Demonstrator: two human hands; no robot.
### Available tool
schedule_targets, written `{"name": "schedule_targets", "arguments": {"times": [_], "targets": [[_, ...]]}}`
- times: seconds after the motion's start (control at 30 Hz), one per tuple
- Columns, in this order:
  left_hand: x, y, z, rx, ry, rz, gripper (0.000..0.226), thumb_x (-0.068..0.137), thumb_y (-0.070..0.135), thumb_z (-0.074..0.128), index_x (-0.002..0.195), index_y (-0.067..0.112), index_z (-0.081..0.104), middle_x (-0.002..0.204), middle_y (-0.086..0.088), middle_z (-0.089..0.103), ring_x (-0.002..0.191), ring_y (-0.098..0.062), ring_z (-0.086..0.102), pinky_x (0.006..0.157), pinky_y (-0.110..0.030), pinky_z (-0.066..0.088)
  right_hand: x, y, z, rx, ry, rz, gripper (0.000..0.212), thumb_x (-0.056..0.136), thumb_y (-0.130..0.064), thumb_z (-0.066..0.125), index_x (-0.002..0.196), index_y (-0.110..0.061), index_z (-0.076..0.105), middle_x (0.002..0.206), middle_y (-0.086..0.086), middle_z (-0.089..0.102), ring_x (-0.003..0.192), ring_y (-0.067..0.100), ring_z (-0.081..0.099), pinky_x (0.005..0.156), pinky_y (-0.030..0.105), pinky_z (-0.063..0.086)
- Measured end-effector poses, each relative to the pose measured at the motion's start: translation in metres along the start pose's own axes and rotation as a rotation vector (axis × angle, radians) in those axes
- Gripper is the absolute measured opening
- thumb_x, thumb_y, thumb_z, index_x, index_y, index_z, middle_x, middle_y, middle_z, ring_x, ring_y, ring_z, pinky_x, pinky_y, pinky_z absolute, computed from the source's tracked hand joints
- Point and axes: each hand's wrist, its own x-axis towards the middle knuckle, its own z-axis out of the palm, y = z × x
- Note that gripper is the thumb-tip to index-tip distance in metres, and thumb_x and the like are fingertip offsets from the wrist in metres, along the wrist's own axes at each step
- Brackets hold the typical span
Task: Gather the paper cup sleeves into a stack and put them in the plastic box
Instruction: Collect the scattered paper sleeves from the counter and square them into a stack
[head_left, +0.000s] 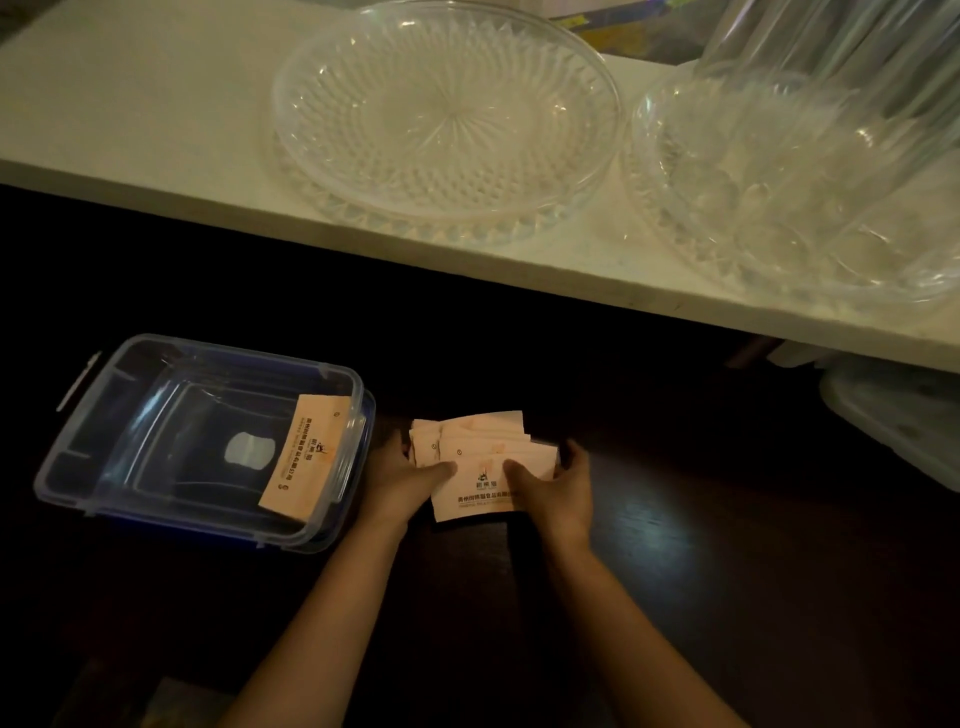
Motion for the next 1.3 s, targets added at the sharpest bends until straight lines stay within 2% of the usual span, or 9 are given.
{"name": "schedule_targets", "arguments": {"times": [0.2, 0.3, 0.4, 0.5, 0.6, 0.73, 0.93, 1.17, 1.3], "targets": [[-0.007, -0.008, -0.004, -0.029, -0.090, 0.046, 0.058, 0.069, -0.001, 0.071, 0.116, 0.019, 0.045, 0.096, 0.009, 0.056, 0.083, 0.002, 0.051, 0.043, -0.006, 0.042, 0.003, 0.010, -0.017, 0.031, -0.085, -0.093, 0.091, 0.071, -0.018, 0.077, 0.140, -0.031, 0.019, 0.123, 0.002, 0.058, 0.107, 0.022, 0.061, 0.084, 0.053, 0.055], [-0.013, -0.016, -0.011, -0.011, -0.112, 0.123, 0.068, 0.066, -0.001, 0.074, 0.114, 0.032, 0.039, 0.105, 0.010, 0.056, 0.098, -0.004, 0.054, 0.054, -0.011, 0.047, 0.004, 0.021, -0.028, 0.086, -0.197, -0.158, 0.100, 0.071, -0.011, 0.076, 0.142, -0.038, 0.010, 0.114, -0.009, 0.058, 0.098, 0.007, 0.062, 0.073, 0.030, 0.060], [-0.019, -0.023, -0.016, 0.098, -0.160, 0.220, 0.082, 0.065, 0.003, 0.076, 0.122, 0.046, 0.035, 0.110, 0.018, 0.053, 0.098, 0.002, 0.053, 0.066, -0.014, 0.048, 0.003, 0.029, -0.045, 0.020, -0.340, -0.243, 0.107, 0.075, -0.003, 0.071, 0.138, -0.050, -0.002, 0.125, 0.000, 0.057, 0.098, -0.001, 0.062, 0.062, 0.010, 0.053], [-0.025, -0.026, -0.013, 0.234, -0.193, 0.313, 0.076, 0.065, 0.008, 0.076, 0.107, 0.060, 0.039, 0.108, 0.024, 0.052, 0.098, 0.010, 0.051, 0.071, -0.011, 0.045, -0.002, 0.025, -0.060, -0.277, -0.356, -0.481, 0.113, 0.074, -0.006, 0.072, 0.133, -0.060, -0.006, 0.142, -0.007, 0.033, 0.115, -0.006, 0.044, 0.075, 0.010, 0.050], [-0.031, -0.028, -0.006, 0.324, -0.187, 0.394, 0.072, 0.066, 0.010, 0.075, 0.100, 0.062, 0.038, 0.106, 0.024, 0.053, 0.099, 0.014, 0.047, 0.070, -0.009, 0.041, 0.000, 0.022, -0.068, -0.580, -0.376, -0.762, 0.107, 0.077, -0.009, 0.070, 0.137, -0.056, -0.005, 0.154, -0.008, -0.001, 0.118, 0.003, 0.034, 0.062, -0.002, 0.044], [-0.037, -0.032, 0.001, 0.396, -0.227, 0.497, 0.066, 0.067, 0.011, 0.074, 0.114, 0.047, 0.045, 0.112, 0.019, 0.051, 0.105, 0.012, 0.045, 0.077, -0.005, 0.037, 0.003, 0.024, -0.080, -0.772, -0.371, -0.927, 0.098, 0.080, -0.014, 0.065, 0.139, -0.052, -0.004, 0.138, 0.009, 0.032, 0.118, 0.018, 0.041, 0.080, 0.016, 0.043], [-0.044, -0.038, 0.008, 0.475, -0.329, 0.508, 0.075, 0.068, 0.012, 0.074, 0.132, 0.035, 0.041, 0.111, 0.021, 0.044, 0.100, 0.019, 0.042, 0.075, 0.000, 0.036, 0.005, 0.030, -0.091, -0.820, -0.414, -0.931, 0.102, 0.073, -0.021, 0.073, 0.141, -0.046, 0.001, 0.152, 0.009, 0.018, 0.134, 0.023, 0.029, 0.102, 0.040, 0.043], [-0.048, -0.039, 0.013, 0.556, -0.354, 0.509, 0.079, 0.068, 0.015, 0.075, 0.133, 0.041, 0.037, 0.112, 0.018, 0.047, 0.095, 0.024, 0.039, 0.070, 0.003, 0.036, 0.008, 0.027, -0.097, -0.890, -0.423, -1.012, 0.095, 0.066, -0.022, 0.077, 0.140, -0.031, 0.018, 0.153, 0.007, 0.014, 0.134, 0.025, 0.025, 0.094, 0.035, 0.043], [-0.051, -0.040, 0.015, 0.609, -0.386, 0.529, 0.081, 0.068, 0.017, 0.075, 0.132, 0.045, 0.035, 0.114, 0.015, 0.046, 0.097, 0.019, 0.040, 0.074, 0.000, 0.034, 0.009, 0.022, -0.100, -0.959, -0.476, -0.985, 0.092, 0.070, -0.021, 0.076, 0.141, -0.028, 0.019, 0.131, 0.010, 0.035, 0.108, 0.025, 0.050, 0.082, 0.033, 0.053]]}}
